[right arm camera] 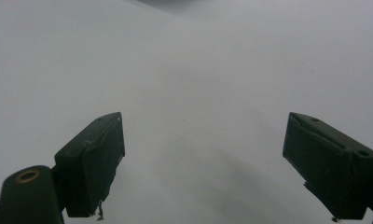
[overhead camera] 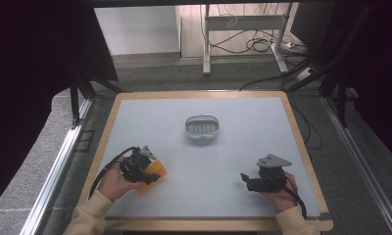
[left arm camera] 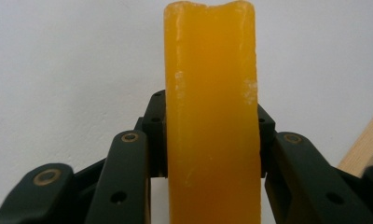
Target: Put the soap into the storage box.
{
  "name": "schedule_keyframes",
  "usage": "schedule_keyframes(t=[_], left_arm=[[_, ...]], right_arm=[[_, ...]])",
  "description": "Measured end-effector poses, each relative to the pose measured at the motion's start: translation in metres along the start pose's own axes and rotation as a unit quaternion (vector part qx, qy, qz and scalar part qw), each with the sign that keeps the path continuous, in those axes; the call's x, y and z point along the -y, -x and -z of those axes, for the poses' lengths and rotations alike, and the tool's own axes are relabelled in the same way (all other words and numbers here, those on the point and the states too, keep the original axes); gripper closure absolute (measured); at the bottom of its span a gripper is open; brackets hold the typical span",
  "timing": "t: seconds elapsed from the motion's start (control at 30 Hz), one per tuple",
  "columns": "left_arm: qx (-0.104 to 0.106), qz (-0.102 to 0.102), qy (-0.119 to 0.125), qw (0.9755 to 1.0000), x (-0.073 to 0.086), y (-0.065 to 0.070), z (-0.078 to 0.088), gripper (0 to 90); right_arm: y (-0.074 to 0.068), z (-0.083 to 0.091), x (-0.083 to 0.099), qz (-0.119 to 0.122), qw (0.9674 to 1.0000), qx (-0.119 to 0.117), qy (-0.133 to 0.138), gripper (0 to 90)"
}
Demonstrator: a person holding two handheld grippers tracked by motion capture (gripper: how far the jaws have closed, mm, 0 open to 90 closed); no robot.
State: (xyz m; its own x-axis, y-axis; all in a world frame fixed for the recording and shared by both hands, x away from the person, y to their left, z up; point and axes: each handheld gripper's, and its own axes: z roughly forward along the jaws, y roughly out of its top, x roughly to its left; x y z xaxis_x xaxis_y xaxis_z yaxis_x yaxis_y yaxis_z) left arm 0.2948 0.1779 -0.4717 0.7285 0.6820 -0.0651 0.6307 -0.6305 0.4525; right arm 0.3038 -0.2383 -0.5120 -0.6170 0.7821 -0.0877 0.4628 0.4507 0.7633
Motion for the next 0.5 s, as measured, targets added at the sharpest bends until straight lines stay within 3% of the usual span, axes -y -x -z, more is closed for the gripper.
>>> schedule_keyframes(t=[0.33,0.5], left_arm=[[0.003,-0.001,-0.004,1.0000,-0.0011,-0.0027,-0.0019,61.9],[-0.006,-0.004,-0.002,1.0000,-0.0011,-0.0029,-0.0017,61.9]], right_arm=[[-0.0001,-0.0005,0.0003,0.001,1.0000,0.001,-0.001,12.9],[0.0004,-0.0003,0.0003,0.001,1.0000,0.002,0.000,12.9]])
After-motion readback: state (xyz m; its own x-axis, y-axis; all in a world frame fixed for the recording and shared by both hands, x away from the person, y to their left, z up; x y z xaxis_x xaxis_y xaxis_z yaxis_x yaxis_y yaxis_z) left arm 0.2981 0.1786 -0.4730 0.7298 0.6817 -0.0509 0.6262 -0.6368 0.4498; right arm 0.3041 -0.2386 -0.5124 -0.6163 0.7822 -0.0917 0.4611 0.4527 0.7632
